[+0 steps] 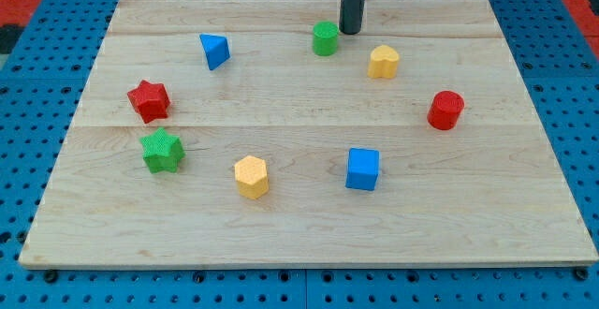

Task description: Push the red circle below the heart

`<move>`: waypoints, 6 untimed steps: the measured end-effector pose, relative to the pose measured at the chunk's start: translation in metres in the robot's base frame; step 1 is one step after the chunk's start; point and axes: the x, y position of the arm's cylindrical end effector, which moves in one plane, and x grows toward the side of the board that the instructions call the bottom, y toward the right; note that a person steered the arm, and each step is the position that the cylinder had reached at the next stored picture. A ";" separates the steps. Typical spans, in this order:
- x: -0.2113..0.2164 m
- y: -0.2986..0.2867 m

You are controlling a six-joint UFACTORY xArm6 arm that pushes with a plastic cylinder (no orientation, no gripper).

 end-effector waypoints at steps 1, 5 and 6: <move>-0.004 0.000; -0.021 0.031; -0.003 0.081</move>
